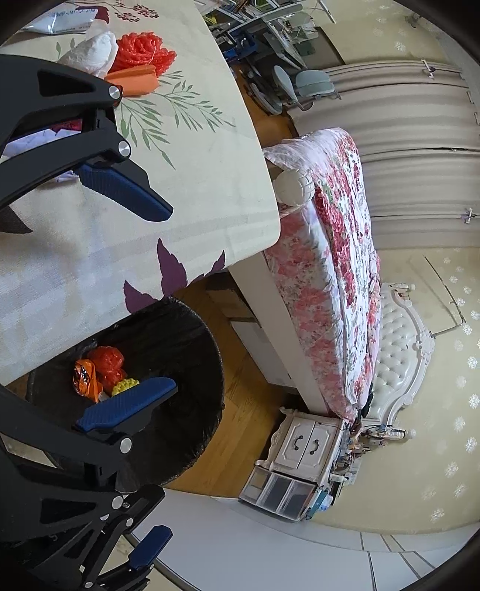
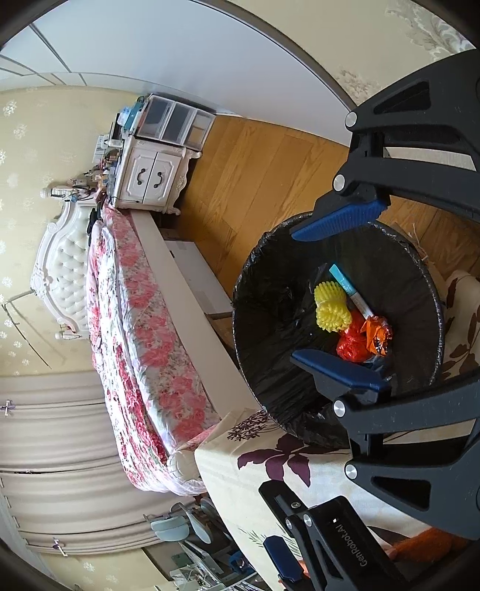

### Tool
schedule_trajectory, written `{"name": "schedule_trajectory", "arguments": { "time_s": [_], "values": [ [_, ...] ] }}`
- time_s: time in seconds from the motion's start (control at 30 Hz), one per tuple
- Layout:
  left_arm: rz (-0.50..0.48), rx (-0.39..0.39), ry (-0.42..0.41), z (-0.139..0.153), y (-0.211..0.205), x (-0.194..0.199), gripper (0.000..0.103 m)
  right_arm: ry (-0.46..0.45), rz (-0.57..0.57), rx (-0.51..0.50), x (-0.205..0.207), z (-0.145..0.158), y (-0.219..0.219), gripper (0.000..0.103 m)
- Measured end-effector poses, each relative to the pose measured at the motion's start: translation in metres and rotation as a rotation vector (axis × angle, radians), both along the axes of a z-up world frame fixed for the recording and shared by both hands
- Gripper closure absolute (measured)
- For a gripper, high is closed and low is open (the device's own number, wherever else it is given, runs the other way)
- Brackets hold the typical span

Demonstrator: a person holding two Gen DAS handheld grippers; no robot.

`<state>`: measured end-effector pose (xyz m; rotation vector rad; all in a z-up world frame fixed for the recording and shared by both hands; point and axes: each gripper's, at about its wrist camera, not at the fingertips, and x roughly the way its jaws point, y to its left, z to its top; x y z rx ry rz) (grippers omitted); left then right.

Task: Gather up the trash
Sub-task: 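Move both open tools back over the remaining trash on the bed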

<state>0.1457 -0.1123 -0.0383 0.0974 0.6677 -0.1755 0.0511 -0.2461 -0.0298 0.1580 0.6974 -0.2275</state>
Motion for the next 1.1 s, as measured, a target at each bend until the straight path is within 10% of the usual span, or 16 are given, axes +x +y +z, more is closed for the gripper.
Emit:
{"name": "schedule_trajectory", "arguments": {
  "time_s": [1.1],
  "values": [
    [0.255,0.022,0.022,0.008,0.164,-0.124,0.017,-0.003,0.269,0.055,-0.081,0.026,0.128,0.031]
  ]
}}
